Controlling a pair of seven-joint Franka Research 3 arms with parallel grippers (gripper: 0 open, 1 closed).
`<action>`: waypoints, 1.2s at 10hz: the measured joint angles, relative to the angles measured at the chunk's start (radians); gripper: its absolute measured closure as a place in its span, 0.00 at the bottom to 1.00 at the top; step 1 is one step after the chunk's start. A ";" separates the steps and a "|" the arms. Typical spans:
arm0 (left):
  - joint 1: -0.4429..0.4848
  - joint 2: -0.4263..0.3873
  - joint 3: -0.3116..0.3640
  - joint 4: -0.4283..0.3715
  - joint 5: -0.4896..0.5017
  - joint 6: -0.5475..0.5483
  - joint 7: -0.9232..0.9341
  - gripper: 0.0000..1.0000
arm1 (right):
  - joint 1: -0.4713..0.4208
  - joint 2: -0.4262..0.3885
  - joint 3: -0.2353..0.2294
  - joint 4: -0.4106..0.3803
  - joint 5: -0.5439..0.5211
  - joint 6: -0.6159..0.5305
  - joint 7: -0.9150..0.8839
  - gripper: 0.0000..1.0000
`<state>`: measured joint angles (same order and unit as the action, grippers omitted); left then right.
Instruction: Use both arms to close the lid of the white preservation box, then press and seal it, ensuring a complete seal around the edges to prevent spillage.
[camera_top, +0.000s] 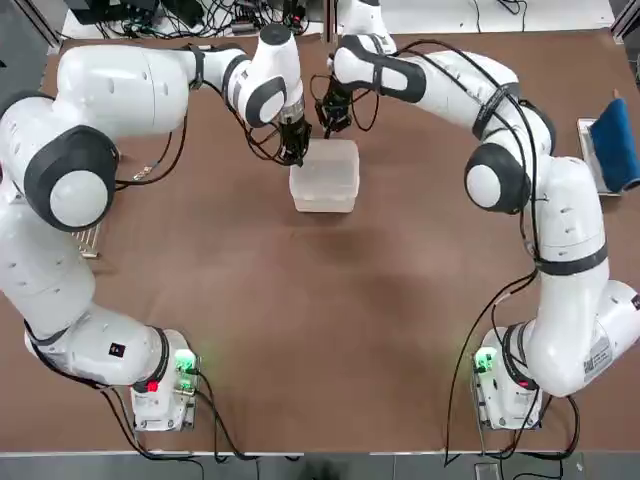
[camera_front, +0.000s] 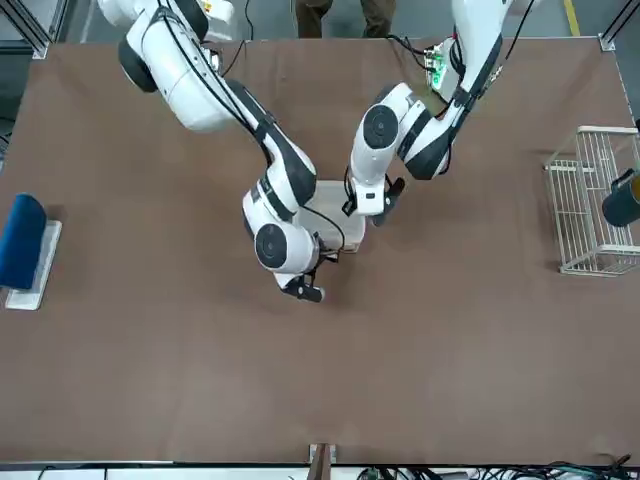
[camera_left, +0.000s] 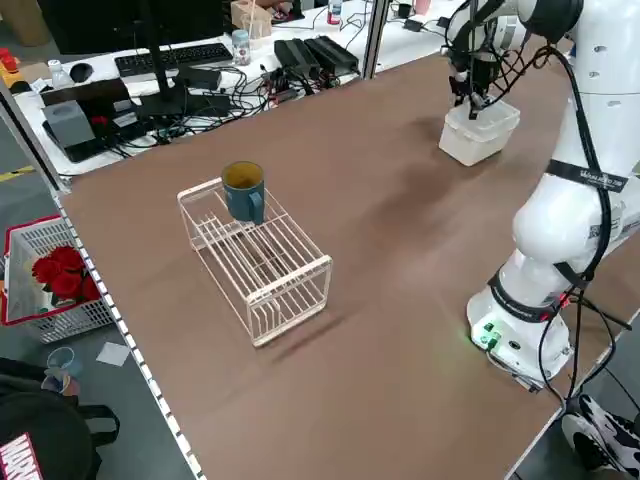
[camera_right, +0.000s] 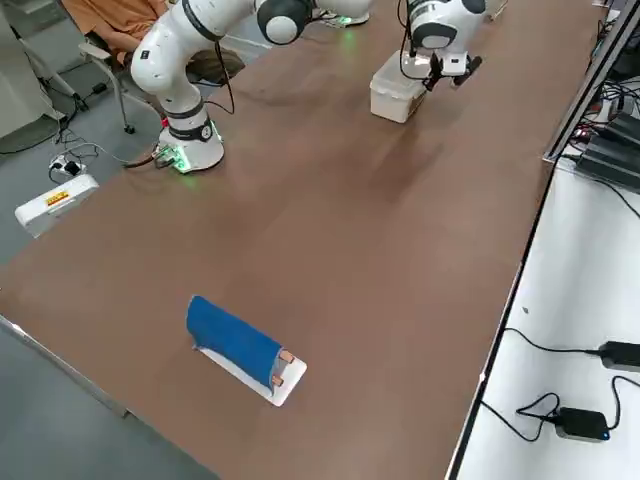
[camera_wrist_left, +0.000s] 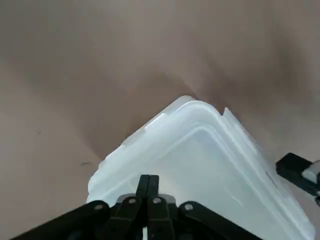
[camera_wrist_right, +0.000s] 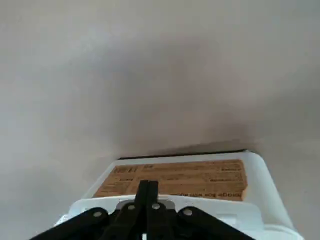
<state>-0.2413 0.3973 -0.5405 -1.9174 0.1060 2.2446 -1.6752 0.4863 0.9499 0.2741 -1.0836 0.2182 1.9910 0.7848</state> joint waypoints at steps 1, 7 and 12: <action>0.000 0.000 0.000 0.000 0.000 0.000 0.000 0.99 | 0.004 0.000 -0.001 -0.001 0.000 0.000 0.009 0.99; 0.000 0.000 0.000 0.000 0.001 0.002 0.000 0.99 | 0.004 0.000 -0.003 -0.011 0.000 0.004 0.016 0.99; 0.000 0.000 0.000 0.000 0.001 0.004 0.000 0.99 | 0.002 -0.001 -0.008 -0.008 0.012 -0.017 0.019 0.99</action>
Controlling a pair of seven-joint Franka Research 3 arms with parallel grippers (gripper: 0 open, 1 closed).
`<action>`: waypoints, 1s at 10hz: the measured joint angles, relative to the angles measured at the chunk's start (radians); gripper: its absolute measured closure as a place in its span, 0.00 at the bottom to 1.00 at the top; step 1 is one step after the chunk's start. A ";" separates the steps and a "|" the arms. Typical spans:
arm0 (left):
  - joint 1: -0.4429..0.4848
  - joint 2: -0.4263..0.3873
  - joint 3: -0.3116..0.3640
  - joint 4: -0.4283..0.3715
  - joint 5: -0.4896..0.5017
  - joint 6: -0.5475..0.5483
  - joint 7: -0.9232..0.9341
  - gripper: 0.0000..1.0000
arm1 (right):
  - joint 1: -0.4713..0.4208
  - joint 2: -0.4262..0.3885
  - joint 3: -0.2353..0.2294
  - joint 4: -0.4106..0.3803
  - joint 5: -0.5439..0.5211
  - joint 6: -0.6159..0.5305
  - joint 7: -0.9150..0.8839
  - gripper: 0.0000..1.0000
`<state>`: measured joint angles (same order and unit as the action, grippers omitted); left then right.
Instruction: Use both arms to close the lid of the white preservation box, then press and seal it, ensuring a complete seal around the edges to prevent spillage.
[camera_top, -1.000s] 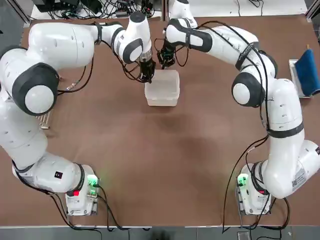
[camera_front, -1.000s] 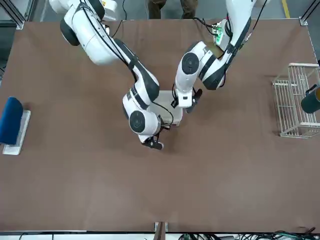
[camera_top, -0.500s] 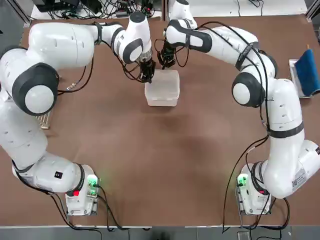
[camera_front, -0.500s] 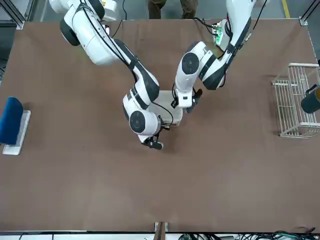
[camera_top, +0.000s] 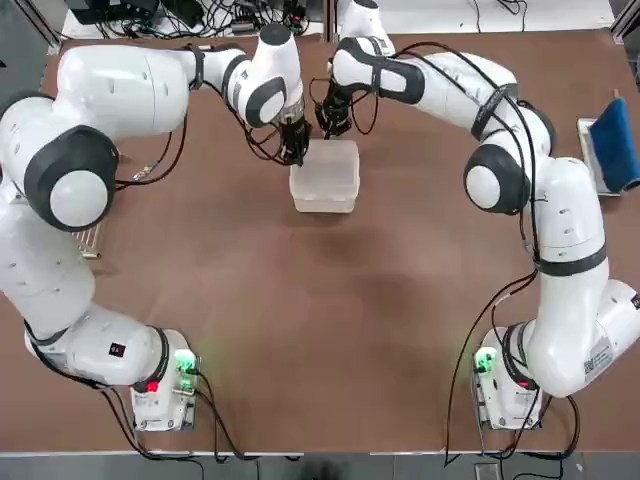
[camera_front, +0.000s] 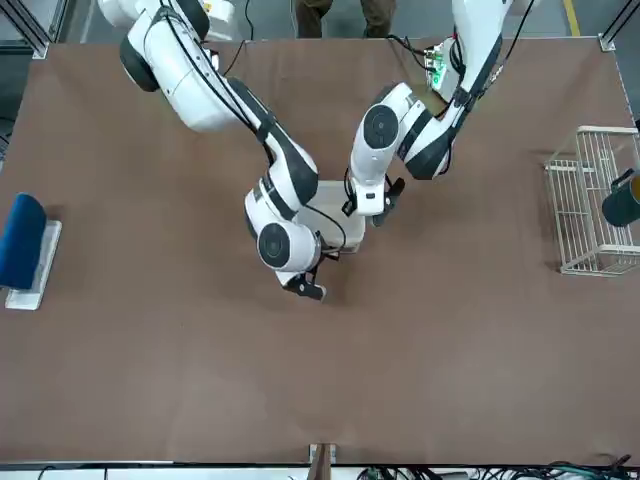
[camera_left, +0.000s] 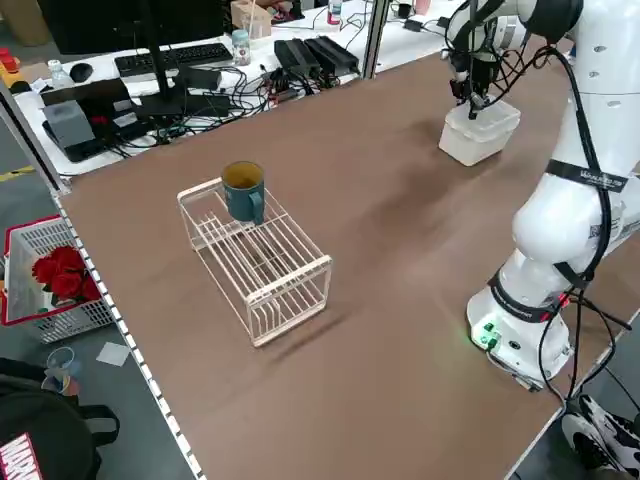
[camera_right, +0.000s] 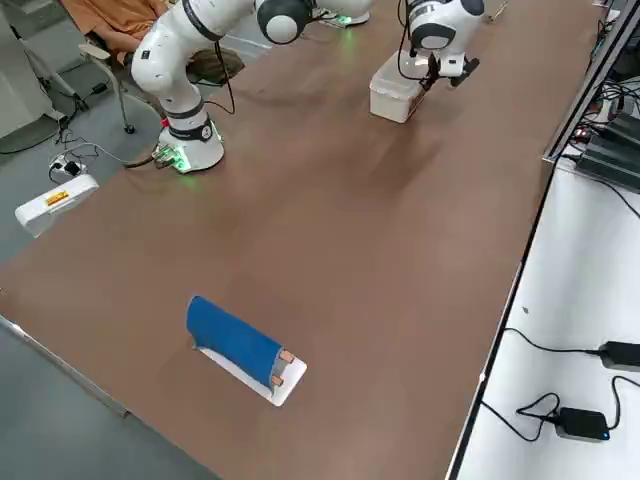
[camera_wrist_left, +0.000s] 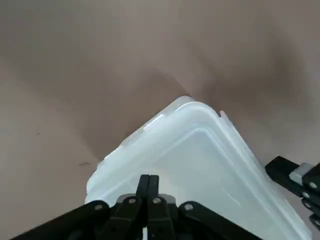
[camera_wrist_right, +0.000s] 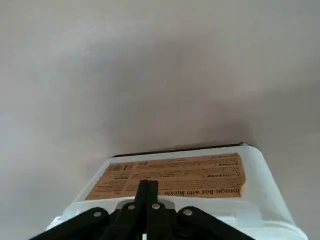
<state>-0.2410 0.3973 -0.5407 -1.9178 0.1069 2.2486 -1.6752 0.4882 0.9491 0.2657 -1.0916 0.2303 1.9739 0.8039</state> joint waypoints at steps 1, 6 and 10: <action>0.000 0.000 0.000 0.000 0.000 0.000 0.000 0.99 | -0.001 0.000 -0.001 0.001 0.000 -0.004 0.000 0.99; 0.000 0.000 0.000 0.000 0.000 0.000 0.000 0.99 | -0.002 -0.001 -0.003 0.005 0.000 -0.021 0.000 0.99; 0.000 0.000 0.000 0.000 0.000 0.000 0.000 0.99 | -0.001 -0.001 -0.004 0.006 0.000 -0.026 0.000 0.99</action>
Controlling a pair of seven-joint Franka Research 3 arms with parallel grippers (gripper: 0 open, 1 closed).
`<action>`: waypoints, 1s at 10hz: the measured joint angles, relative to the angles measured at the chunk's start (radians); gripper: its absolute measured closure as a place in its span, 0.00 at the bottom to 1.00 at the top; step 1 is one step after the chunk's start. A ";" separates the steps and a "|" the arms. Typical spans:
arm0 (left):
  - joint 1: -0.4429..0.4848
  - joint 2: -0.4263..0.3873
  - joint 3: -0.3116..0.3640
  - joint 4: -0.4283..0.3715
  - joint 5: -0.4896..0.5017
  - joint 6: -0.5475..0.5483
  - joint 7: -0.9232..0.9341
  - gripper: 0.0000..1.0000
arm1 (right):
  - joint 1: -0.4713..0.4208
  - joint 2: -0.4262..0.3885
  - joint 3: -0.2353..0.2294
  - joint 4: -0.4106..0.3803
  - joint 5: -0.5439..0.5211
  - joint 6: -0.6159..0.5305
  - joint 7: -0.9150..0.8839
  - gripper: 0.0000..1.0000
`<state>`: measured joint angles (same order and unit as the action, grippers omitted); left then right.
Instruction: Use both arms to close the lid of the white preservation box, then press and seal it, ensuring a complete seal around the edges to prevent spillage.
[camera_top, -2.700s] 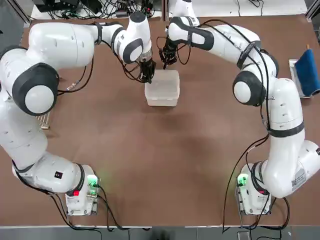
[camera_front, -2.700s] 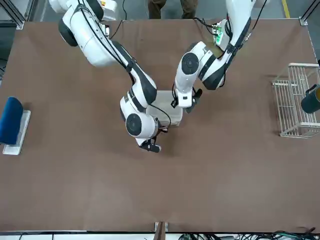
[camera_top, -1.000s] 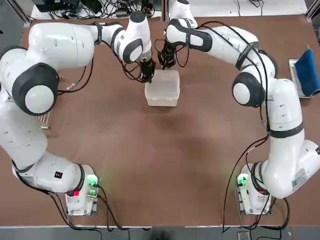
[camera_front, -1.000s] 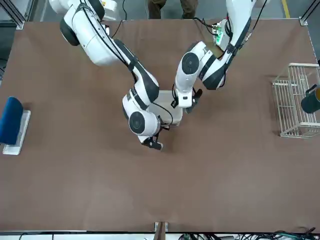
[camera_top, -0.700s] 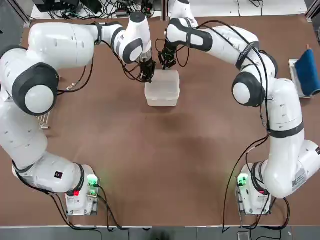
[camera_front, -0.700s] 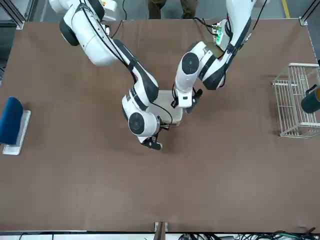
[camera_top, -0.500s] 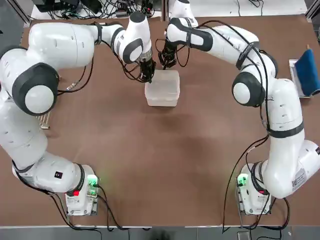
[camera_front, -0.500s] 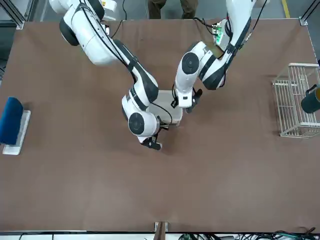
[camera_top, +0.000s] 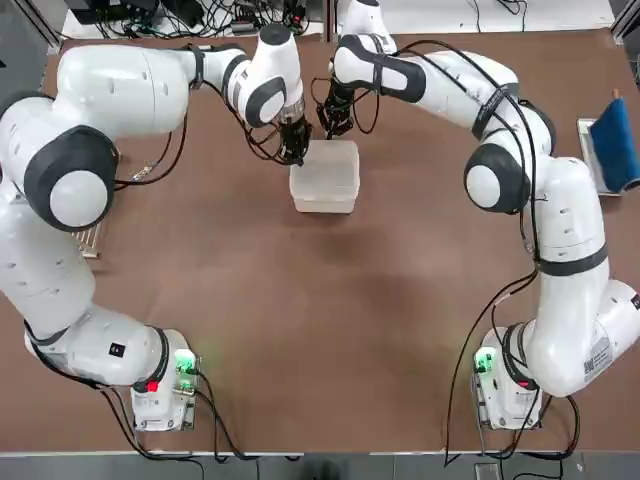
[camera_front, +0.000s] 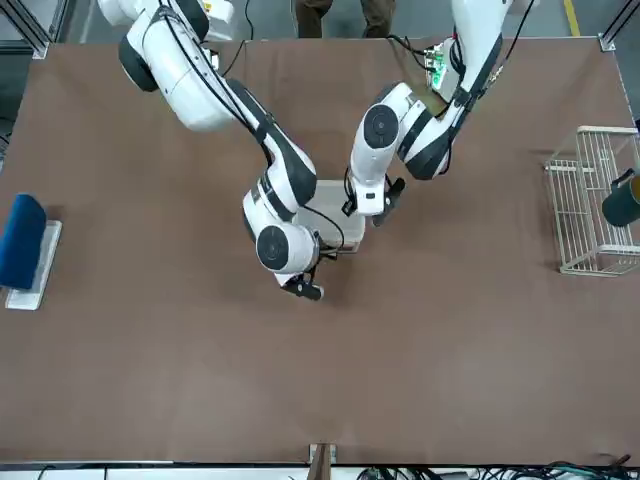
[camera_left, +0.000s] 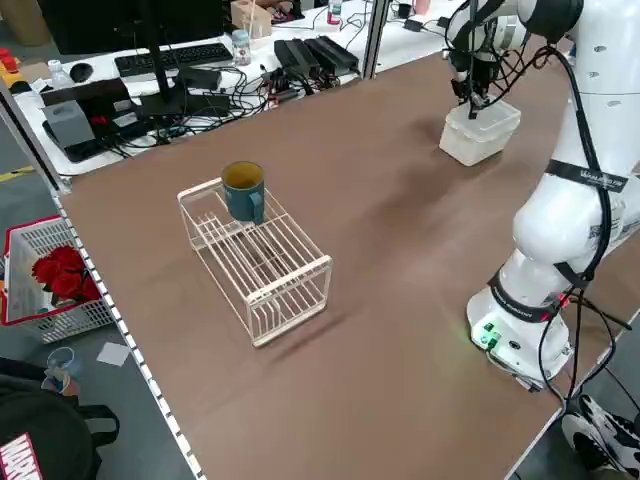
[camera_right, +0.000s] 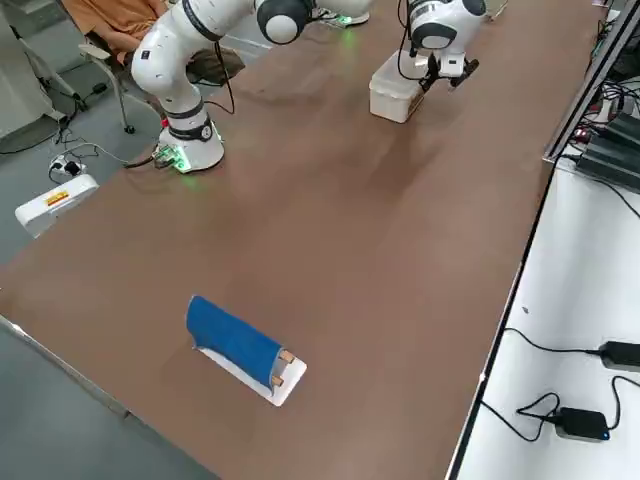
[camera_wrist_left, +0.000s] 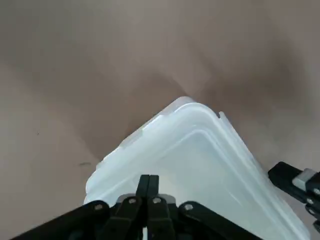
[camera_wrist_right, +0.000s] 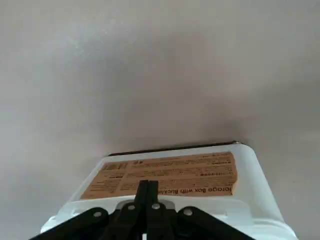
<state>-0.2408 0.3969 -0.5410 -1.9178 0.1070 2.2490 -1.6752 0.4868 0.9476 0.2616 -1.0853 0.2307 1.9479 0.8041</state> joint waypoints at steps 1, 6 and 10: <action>0.000 0.000 0.000 0.000 0.000 0.000 0.000 0.99 | 0.001 0.000 0.000 0.000 0.000 -0.001 0.000 0.99; 0.000 0.000 0.000 0.000 0.000 0.001 0.000 0.99 | 0.005 0.000 -0.001 0.000 -0.001 -0.013 0.007 0.99; 0.001 0.000 0.000 0.000 0.000 0.002 0.000 0.99 | 0.002 -0.001 -0.001 0.000 0.001 -0.015 0.009 0.99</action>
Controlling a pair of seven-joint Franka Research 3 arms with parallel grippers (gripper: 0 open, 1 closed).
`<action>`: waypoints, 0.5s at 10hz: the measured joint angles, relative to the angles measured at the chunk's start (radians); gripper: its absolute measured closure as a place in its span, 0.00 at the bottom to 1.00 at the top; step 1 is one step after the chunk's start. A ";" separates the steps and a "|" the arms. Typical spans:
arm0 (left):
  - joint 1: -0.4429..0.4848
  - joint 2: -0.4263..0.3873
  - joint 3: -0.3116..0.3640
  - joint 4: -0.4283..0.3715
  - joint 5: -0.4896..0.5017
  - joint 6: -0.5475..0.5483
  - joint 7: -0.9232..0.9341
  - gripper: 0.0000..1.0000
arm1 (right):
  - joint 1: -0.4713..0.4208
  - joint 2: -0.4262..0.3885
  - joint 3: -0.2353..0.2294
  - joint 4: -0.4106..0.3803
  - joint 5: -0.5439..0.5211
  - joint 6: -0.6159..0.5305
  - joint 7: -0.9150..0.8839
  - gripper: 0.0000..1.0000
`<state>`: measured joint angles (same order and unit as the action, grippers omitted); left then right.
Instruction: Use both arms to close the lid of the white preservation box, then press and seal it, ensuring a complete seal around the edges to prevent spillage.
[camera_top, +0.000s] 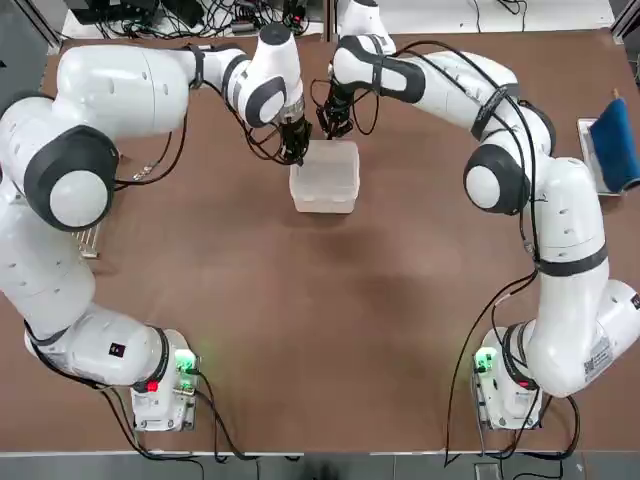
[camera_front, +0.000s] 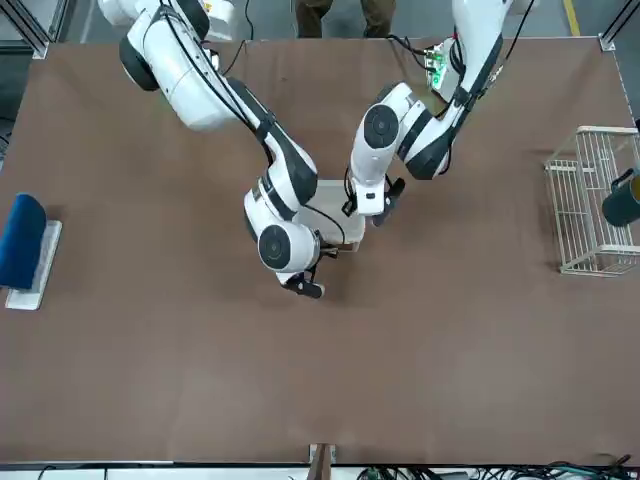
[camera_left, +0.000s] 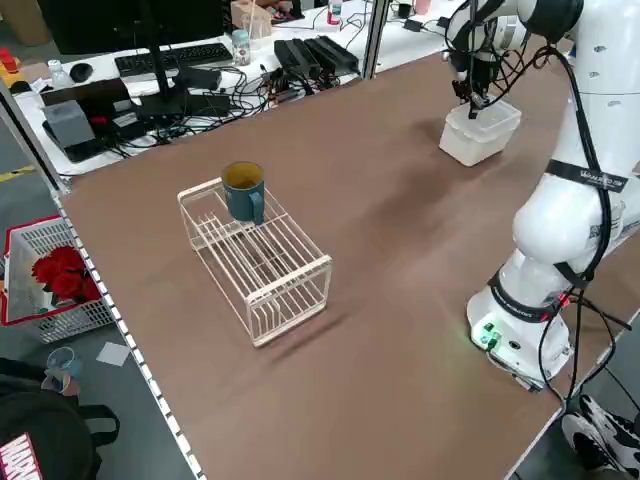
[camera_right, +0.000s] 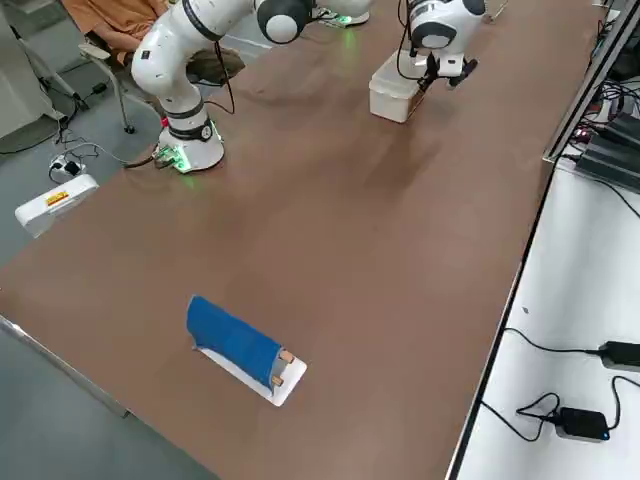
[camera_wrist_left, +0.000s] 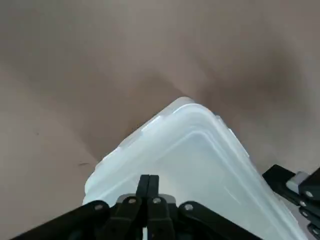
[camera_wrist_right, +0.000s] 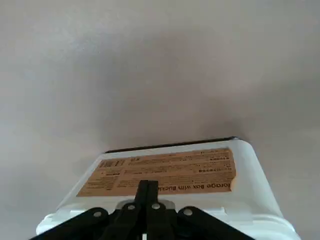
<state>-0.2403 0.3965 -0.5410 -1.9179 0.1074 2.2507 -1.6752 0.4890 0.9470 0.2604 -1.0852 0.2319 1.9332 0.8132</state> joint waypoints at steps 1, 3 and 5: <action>0.000 0.000 0.000 0.000 0.000 0.002 0.000 0.99 | -0.006 -0.001 0.000 0.000 0.002 -0.008 0.002 0.99; 0.003 0.001 0.001 0.000 0.001 0.007 0.000 0.99 | -0.034 -0.017 0.003 0.001 0.007 -0.047 0.003 0.99; 0.019 -0.002 0.002 0.009 0.006 -0.009 0.000 0.99 | -0.084 -0.064 0.003 0.002 0.038 -0.076 0.005 0.99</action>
<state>-0.2213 0.3948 -0.5393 -1.9092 0.1134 2.2414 -1.6748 0.4046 0.8826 0.2638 -1.0836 0.2698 1.8575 0.8179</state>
